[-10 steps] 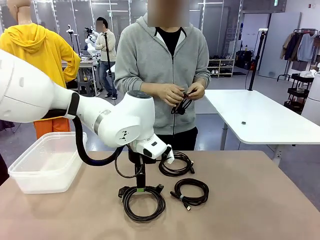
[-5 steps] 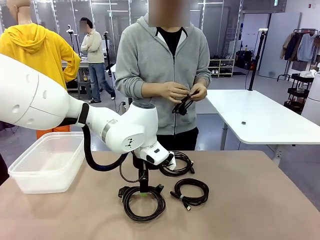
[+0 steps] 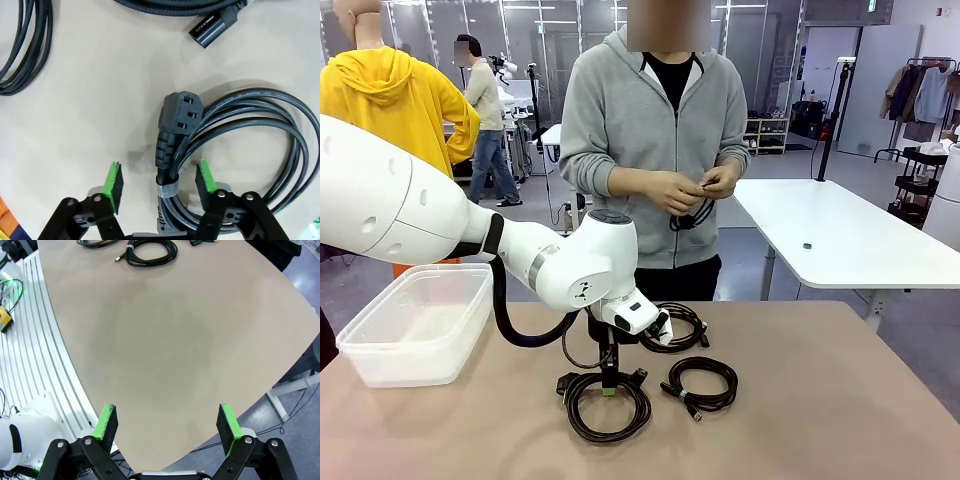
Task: Organize and store the cables.
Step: Place the Power Cable into the Organizing box.
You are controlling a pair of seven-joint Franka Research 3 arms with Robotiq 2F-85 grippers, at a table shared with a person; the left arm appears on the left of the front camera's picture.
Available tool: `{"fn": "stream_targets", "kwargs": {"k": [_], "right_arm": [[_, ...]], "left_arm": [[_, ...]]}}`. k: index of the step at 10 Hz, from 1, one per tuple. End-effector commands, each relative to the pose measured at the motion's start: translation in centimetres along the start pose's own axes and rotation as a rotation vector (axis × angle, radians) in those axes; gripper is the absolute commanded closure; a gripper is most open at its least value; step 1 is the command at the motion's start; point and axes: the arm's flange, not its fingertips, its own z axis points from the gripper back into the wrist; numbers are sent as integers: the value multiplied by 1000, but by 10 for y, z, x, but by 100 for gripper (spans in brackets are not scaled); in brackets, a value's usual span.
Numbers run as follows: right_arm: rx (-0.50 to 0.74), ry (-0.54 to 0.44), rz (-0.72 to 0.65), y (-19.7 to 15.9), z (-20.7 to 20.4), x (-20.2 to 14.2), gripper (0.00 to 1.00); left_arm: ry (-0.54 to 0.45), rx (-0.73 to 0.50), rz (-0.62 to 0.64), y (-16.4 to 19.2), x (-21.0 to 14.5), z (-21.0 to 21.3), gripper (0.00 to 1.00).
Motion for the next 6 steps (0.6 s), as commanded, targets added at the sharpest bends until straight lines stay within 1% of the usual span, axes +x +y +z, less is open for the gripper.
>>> {"fn": "stream_targets", "kwargs": {"k": [1,3,4,5,6], "right_arm": [[-8,1,-17,0,1,3,0],[-8,1,-17,0,1,3,0],[-8,1,-17,0,1,3,0],[-8,1,-17,0,1,3,0],[-8,1,-17,0,1,3,0]], "left_arm": [[-2,-26,-22,4,1,3,100],[5,-44,-19,4,1,1,100],[6,-46,-23,4,2,2,97],[7,-46,-25,3,1,3,100],[8,-42,-22,3,-1,11,100]]}}
